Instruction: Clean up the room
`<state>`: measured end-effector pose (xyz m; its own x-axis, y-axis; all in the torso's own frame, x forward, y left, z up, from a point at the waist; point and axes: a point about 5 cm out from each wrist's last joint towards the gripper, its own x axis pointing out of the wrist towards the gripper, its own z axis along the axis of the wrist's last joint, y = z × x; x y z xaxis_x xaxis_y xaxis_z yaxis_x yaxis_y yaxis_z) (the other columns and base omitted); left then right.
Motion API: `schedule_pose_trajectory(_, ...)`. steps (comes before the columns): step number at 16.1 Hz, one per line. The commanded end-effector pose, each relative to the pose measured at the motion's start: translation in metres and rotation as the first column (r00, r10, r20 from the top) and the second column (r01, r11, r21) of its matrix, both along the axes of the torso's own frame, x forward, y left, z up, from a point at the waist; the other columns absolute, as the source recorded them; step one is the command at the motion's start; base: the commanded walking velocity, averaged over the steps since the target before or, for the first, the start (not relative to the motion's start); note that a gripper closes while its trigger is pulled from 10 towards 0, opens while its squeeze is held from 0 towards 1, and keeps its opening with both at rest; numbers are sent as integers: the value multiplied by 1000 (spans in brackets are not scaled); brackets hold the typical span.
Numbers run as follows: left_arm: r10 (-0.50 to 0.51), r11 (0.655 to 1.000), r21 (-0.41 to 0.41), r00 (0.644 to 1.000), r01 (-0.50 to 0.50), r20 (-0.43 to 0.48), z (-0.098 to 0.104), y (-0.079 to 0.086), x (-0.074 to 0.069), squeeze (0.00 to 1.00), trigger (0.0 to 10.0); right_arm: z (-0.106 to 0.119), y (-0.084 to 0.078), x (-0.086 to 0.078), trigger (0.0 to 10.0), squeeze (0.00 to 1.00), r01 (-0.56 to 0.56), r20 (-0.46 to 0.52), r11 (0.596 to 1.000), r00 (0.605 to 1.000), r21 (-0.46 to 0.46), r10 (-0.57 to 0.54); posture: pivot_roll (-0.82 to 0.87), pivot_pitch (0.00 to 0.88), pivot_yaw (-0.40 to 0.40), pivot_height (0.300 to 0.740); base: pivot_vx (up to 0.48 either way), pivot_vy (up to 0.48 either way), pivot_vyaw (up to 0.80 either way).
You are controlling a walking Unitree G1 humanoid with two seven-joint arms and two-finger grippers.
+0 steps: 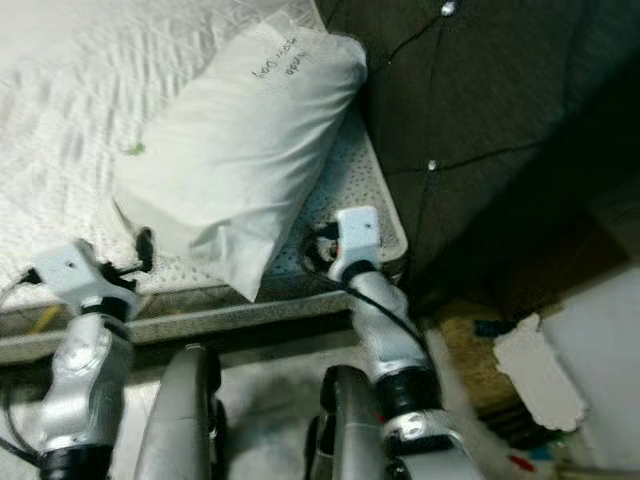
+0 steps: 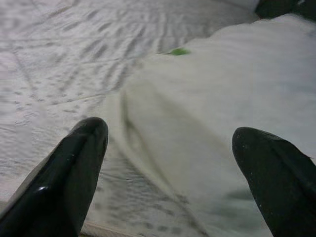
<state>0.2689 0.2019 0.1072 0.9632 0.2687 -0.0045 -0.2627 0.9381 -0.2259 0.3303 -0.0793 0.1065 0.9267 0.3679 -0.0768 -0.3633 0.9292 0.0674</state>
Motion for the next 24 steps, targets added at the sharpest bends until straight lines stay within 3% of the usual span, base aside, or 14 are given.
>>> schedule_pose_trajectory(1,-8,1000,-21,1000,7,-7,-1,-6,1,0,10000,-1,-8,0,10000,0,9,-1,1000,1000,-16,-9,73,245,-62,591,266,0,0)
schedule_pose_trajectory(6,-12,999,-48,1000,12,-12,-2,-10,3,0,10000,-3,-7,0,10000,0,-9,-13,1000,1000,-18,9,70,244,-66,532,0,0,0)
schedule_pose_trajectory(8,-13,999,-46,1000,12,-13,-2,-11,3,0,10000,-6,-6,0,10000,0,-22,-35,999,999,-23,21,71,244,-66,532,0,0,0)
schedule_pose_trajectory(11,-10,999,-41,1000,10,-14,-2,-10,3,0,10000,-8,2,-1,10000,0,-135,-53,989,990,-63,132,77,244,-64,532,0,0,0)
schedule_pose_trajectory(13,-12,999,-36,1000,12,-17,-2,-10,2,0,10000,-6,2,2,10000,0,-126,-26,987,992,-95,124,81,242,-64,532,0,0,800)
schedule_pose_trajectory(18,-15,1000,-16,1000,15,-27,-3,-7,0,0,10000,-5,4,5,10000,0,-82,-68,996,994,-29,80,93,244,-57,532,0,0,271)
schedule_pose_trajectory(22,-14,1000,1,999,14,-38,-2,-5,-3,0,10000,10,13,22,10000,0,-10,-102,999,995,50,15,113,250,-44,532,0,0,0)
schedule_pose_trajectory(24,-17,1000,6,999,17,-44,-2,-5,-3,0,10000,23,25,35,10000,0,41,-123,995,992,87,-30,120,249,-39,532,0,0,0)
